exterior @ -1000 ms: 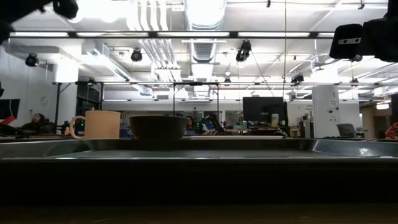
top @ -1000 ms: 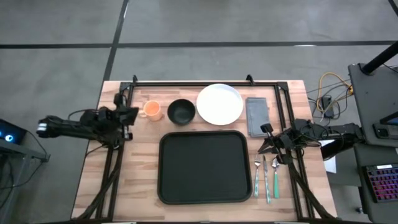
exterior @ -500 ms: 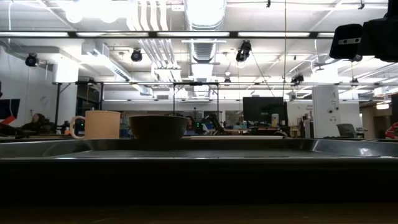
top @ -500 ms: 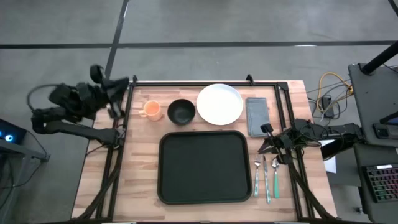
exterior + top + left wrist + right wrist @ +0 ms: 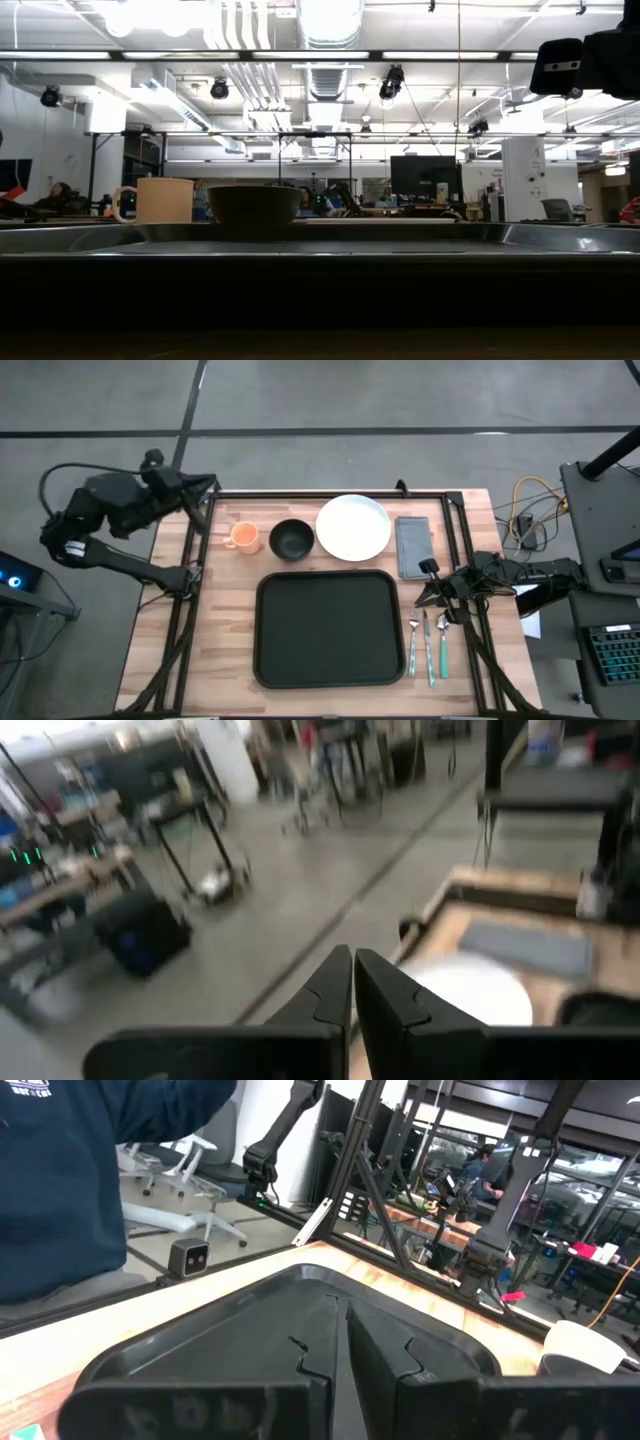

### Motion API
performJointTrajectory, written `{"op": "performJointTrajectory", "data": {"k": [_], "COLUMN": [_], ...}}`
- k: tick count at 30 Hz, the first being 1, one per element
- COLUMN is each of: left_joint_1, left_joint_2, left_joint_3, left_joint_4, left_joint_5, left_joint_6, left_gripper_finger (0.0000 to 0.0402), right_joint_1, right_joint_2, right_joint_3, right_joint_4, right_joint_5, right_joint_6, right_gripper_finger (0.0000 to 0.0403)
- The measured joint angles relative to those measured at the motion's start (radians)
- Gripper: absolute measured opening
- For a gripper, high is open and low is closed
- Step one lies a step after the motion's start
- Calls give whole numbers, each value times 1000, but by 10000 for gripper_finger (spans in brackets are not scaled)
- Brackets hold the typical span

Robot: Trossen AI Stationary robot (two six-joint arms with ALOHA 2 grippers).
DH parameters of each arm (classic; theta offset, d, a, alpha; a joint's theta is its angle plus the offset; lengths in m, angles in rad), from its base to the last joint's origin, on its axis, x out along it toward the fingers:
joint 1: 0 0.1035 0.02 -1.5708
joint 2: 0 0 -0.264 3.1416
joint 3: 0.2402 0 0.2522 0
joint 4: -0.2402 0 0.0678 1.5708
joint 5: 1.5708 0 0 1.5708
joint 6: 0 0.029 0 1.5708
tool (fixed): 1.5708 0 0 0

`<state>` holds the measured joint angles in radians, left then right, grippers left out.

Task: Set up tray
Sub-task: Put the orange mug on the black serving tray

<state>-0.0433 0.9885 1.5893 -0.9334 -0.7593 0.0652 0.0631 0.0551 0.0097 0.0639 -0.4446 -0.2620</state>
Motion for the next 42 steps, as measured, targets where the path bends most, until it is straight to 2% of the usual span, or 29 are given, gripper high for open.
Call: {"op": "performJointTrajectory", "data": {"k": [8, 14, 26, 34, 37, 42], "left_joint_1": [35, 153, 425, 507, 510, 511], "left_joint_2": [124, 179, 205, 217, 225, 224], "left_joint_3": [46, 17, -161, -360, -421, -498], "left_joint_4": [-254, -383, -385, -346, -302, -230], "left_joint_5": [3, 120, 399, 461, 550, 594], "left_joint_6": [-208, -295, -265, -175, -169, -151], "left_gripper_finger": [0, 0, 0, 1, 15, 67], "right_joint_1": [0, 0, 0, 0, 0, 0], "right_joint_2": [0, 0, 0, 0, 0, 0], "right_joint_3": [0, 0, 0, 0, 0, 0], "right_joint_4": [0, 0, 0, 0, 0, 0], "right_joint_5": [0, 0, 0, 0, 0, 0], "right_joint_6": [0, 0, 0, 0, 0, 0], "right_gripper_finger": [18, 18, 18, 18, 18, 18]}}
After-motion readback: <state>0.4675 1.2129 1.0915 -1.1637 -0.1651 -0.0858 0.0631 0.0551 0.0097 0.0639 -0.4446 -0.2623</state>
